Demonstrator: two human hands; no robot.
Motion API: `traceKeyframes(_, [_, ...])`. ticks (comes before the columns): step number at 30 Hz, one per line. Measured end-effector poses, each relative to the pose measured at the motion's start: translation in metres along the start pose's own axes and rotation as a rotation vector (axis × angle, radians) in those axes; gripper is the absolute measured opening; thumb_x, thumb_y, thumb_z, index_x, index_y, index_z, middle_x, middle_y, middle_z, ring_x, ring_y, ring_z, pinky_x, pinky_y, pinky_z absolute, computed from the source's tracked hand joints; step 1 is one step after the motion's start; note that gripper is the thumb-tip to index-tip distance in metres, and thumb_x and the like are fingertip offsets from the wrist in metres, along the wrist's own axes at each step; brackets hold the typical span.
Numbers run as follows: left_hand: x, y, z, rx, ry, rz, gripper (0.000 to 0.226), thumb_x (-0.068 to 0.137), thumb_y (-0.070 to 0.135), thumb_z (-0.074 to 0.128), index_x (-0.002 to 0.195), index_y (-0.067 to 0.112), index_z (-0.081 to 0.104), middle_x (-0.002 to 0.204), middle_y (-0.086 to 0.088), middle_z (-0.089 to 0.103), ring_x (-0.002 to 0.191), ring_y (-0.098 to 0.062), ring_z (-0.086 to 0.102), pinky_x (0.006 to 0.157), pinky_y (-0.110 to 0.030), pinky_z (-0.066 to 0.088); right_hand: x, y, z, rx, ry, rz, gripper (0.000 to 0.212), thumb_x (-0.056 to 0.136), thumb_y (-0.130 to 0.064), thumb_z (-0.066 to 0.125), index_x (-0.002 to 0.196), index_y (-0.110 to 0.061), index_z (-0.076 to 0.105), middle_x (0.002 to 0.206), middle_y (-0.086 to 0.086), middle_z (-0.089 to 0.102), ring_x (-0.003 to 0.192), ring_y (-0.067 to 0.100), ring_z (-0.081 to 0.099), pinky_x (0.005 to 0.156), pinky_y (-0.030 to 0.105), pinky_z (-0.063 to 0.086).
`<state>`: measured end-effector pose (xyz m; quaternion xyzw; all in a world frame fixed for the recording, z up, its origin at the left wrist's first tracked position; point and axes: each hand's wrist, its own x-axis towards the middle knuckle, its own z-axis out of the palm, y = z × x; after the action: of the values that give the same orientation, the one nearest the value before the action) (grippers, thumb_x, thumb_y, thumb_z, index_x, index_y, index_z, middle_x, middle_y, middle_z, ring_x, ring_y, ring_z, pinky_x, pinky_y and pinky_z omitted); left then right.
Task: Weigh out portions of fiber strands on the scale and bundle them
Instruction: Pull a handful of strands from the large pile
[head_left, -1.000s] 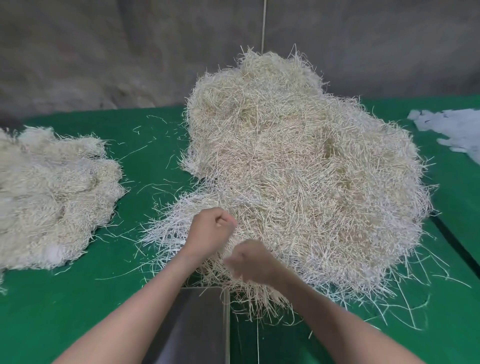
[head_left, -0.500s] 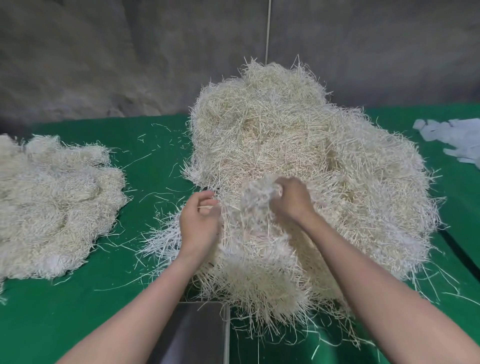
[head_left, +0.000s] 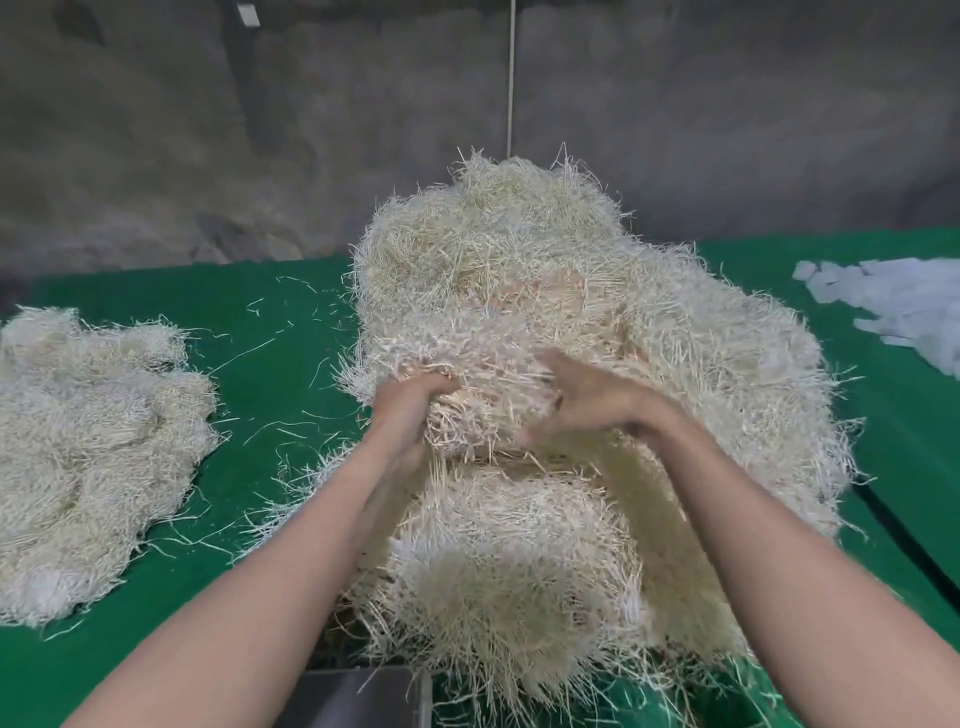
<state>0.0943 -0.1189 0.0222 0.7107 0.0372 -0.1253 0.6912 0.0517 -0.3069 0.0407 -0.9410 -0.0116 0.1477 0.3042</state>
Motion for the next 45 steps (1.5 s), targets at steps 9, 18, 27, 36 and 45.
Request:
traceKeyframes(9, [0.005, 0.042, -0.038, -0.126, 0.061, 0.155, 0.028, 0.067, 0.006, 0.064, 0.095, 0.005, 0.061, 0.137, -0.017, 0.048, 0.126, -0.028, 0.044, 0.110, -0.057, 0.026, 0.018, -0.067, 0.076, 0.212, -0.004, -0.134, 0.035, 0.082, -0.038, 0.067, 0.103, -0.011, 0.057, 0.123, 0.008, 0.056, 0.095, 0.011, 0.059, 0.075, 0.019, 0.047])
traceKeyframes(18, [-0.006, 0.046, -0.061, -0.014, 0.136, 0.143, 0.077, 0.072, 0.012, 0.072, 0.135, -0.009, 0.034, 0.144, -0.023, 0.038, 0.133, -0.040, 0.034, 0.109, -0.048, 0.027, 0.012, -0.069, 0.041, 0.394, 0.267, -0.083, 0.087, 0.075, -0.019, 0.074, 0.145, -0.021, 0.022, 0.146, 0.004, 0.034, 0.119, 0.020, 0.050, 0.091, 0.023, 0.043])
traceKeyframes(27, [-0.016, 0.055, -0.075, 0.035, -0.284, 0.041, 0.064, 0.051, 0.042, 0.084, 0.106, 0.018, 0.064, 0.112, 0.006, 0.061, 0.120, -0.020, 0.050, 0.105, -0.054, 0.035, 0.011, -0.110, -0.003, 0.709, 0.437, -0.177, 0.052, 0.080, 0.009, 0.055, 0.129, -0.002, 0.042, 0.103, 0.004, 0.056, 0.048, 0.004, 0.057, 0.043, 0.015, 0.045])
traceKeyframes(36, [-0.020, 0.006, -0.032, -0.141, -0.194, -0.028, 0.029, 0.056, 0.016, 0.066, 0.083, 0.007, 0.068, 0.123, -0.013, 0.058, 0.128, -0.024, 0.040, 0.114, -0.047, 0.019, 0.003, -0.094, -0.004, 0.431, -0.019, -0.182, 0.012, 0.081, 0.001, 0.061, 0.081, -0.009, 0.053, 0.082, 0.005, 0.057, 0.059, 0.009, 0.055, 0.054, 0.022, 0.047])
traceKeyframes(45, [-0.018, 0.018, -0.021, -0.460, -0.063, -0.045, 0.012, 0.078, 0.004, 0.054, 0.089, 0.007, 0.055, 0.114, -0.016, 0.059, 0.117, -0.028, 0.054, 0.087, -0.045, 0.053, 0.005, -0.035, 0.016, 0.364, -0.027, -0.167, 0.013, 0.084, -0.012, 0.064, 0.093, -0.013, 0.054, 0.089, -0.009, 0.049, 0.058, -0.004, 0.055, 0.054, 0.013, 0.045])
